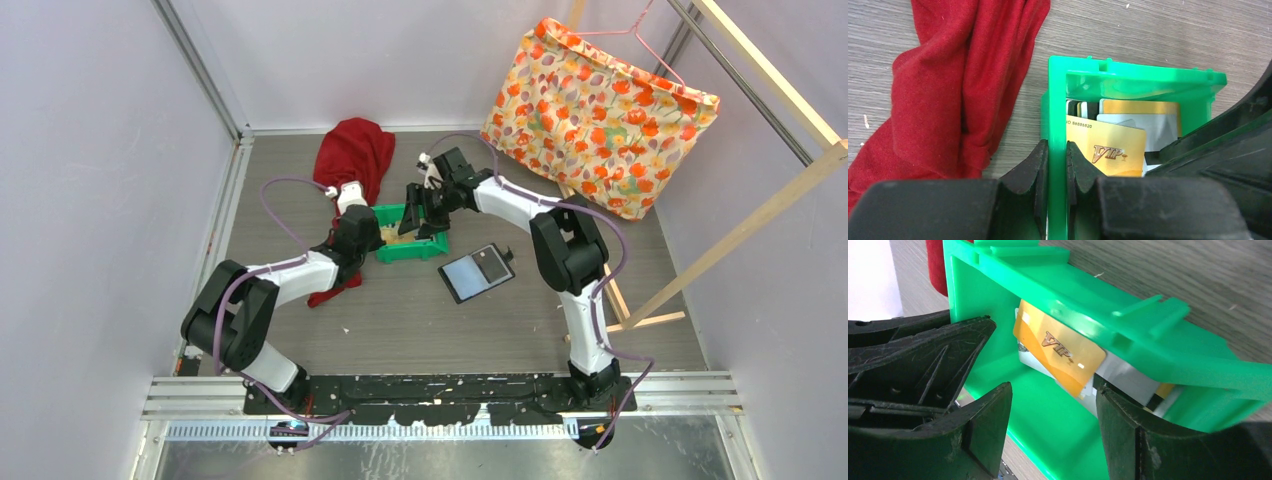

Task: Put the credit cards into the card holder
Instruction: Move the storage box to the center of the board, then pick up the credit card from the storage box.

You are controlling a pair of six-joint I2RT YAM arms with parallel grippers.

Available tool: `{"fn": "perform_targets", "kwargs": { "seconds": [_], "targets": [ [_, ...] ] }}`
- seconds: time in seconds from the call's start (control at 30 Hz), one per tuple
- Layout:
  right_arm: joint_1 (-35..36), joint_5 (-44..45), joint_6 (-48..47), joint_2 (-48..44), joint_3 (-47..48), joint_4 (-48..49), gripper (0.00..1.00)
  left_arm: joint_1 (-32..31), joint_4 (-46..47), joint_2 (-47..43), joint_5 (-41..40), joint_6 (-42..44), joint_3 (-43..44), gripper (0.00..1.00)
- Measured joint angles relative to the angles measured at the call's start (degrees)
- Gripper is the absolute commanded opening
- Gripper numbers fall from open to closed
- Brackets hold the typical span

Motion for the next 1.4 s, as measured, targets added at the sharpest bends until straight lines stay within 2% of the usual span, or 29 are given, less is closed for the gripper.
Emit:
{"fn": "perform_targets", "kwargs": {
  "seconds": [0.37,0.73,1.0,1.27,1.4],
  "targets": [
    [1.92,2.69,1.44,1.62,1.2,0.0,0.66,-0.55,-0.04,0.0,-0.09,-2.51,-0.13,0.0],
    [1.14,-2.45,4.68,2.95,1.2,3.5,0.64,-0.57,0.0,0.0,-1.05,-3.15,-0.24,0.0],
    [-0.13,-6.69,10.82,4.39,0.46,10.93,0.61,-0.11,-0.09,0.0,-3.21,-3.56,-0.39,0.0],
    [0.83,-13.9,19.15,4.37,-0.39,23.87,0.58,-0.79,0.15,0.0,-1.49,-4.74,-0.42,0.0],
    [1.22,-13.77,19.69,4.37,0.04,24.06,0.55,-1.01,0.26,0.0,-0.87,-4.85,-0.42,0.0]
  ]
}}
